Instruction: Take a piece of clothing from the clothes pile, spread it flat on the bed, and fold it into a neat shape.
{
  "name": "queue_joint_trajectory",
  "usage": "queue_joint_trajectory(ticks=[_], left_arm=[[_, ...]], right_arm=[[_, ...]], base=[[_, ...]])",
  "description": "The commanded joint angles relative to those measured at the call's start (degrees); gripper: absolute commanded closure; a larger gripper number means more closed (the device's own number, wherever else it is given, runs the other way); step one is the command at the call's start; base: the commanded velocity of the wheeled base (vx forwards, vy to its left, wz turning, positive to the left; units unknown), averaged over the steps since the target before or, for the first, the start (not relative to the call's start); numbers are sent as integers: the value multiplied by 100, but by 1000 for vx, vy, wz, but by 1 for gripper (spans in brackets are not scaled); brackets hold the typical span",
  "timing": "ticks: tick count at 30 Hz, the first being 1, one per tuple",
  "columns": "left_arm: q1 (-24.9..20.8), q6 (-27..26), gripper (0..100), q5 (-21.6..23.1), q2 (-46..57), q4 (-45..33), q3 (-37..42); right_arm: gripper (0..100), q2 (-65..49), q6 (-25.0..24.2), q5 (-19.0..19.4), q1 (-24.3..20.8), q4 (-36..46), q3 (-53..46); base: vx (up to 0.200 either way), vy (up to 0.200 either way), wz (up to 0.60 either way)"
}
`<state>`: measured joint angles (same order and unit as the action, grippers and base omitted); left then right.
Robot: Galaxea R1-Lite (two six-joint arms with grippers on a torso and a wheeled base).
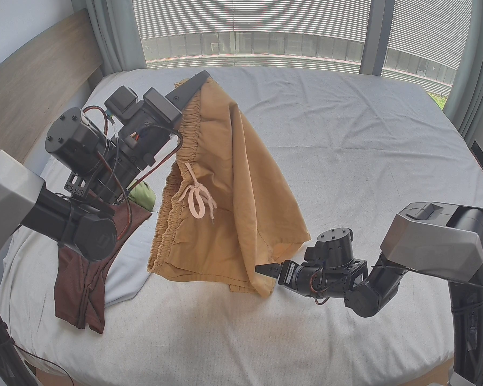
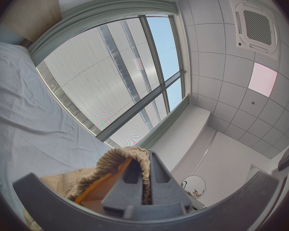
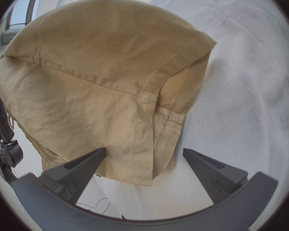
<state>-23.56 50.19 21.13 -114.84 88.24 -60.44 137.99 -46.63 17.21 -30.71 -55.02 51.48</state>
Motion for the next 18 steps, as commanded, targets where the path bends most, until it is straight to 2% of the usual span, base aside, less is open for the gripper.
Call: queue_joint_trajectory(ticks=[1, 5, 6, 18], left_arm=[[-8, 0, 100, -3, -4, 1, 24], [-25, -18, 100, -3, -30, 1, 32], [-34, -53, 100, -3, -39, 1, 32], [-69, -176, 100, -30, -57, 1, 32]], right_arm=[[0, -52, -4, -16, -49, 0, 73], [0, -26, -4, -25, -111, 0, 81], [100, -17, -13, -34, -120, 0, 81], [100, -52, -83, -34, -120, 0, 11]], base=[[0, 0, 0], [0, 0, 0], [0, 0, 0], [0, 0, 0]])
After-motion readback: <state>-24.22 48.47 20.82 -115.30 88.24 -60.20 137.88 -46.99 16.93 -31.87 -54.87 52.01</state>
